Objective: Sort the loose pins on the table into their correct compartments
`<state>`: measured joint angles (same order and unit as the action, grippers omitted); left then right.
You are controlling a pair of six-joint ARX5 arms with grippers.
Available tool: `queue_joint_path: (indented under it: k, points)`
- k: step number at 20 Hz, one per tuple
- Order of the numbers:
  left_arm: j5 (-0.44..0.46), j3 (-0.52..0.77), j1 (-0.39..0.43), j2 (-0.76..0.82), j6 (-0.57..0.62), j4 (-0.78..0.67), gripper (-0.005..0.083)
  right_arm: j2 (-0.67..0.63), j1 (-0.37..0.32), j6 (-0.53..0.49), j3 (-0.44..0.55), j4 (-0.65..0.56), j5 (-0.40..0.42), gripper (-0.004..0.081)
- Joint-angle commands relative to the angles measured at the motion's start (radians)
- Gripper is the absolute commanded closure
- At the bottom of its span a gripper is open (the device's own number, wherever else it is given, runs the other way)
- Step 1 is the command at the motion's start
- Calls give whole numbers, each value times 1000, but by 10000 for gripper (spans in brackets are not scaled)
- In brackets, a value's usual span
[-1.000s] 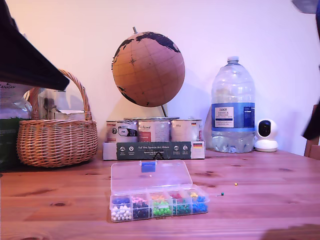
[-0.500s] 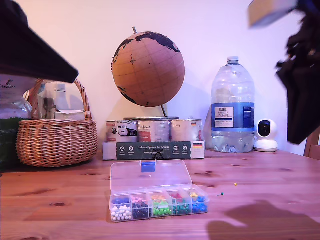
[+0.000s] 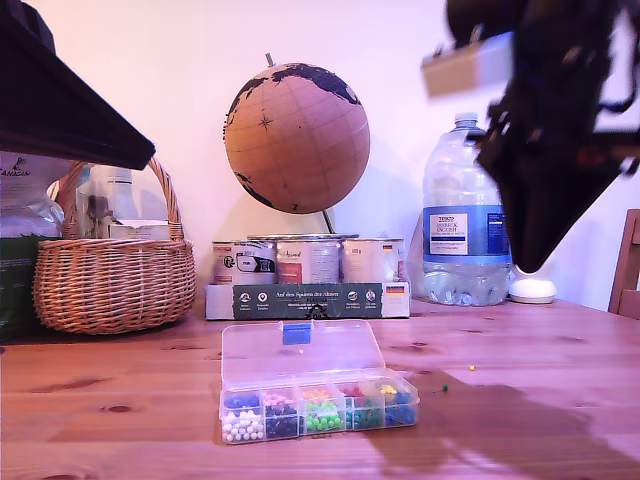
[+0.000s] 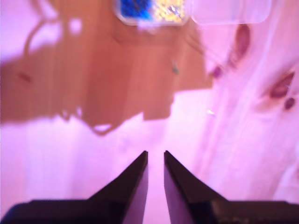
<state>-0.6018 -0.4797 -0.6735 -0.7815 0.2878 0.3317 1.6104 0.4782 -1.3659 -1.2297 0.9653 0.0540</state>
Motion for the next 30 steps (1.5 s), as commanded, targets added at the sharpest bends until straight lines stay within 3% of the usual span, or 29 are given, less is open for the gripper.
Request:
queue_joint_path:
  k: [1, 4, 13, 24, 30]
  points:
    - [-4, -2, -1, -5, -3, -2, 797, 58, -4, -31, -27, -4, 8, 668]
    - [-4, -2, -1, -5, -3, 4, 797, 114, -17, -51, -67, -31, 10, 607]
    - [-10, -2, -8, -5, -3, 4, 797, 198, -98, -133, -81, -132, 28, 608]
    - [-18, -2, -32, -5, -2, 14, 797, 237, -119, -179, -81, -217, -80, 607]
    - [-18, -2, -32, -5, -2, 15, 797, 270, -118, -188, -81, -228, -98, 605]
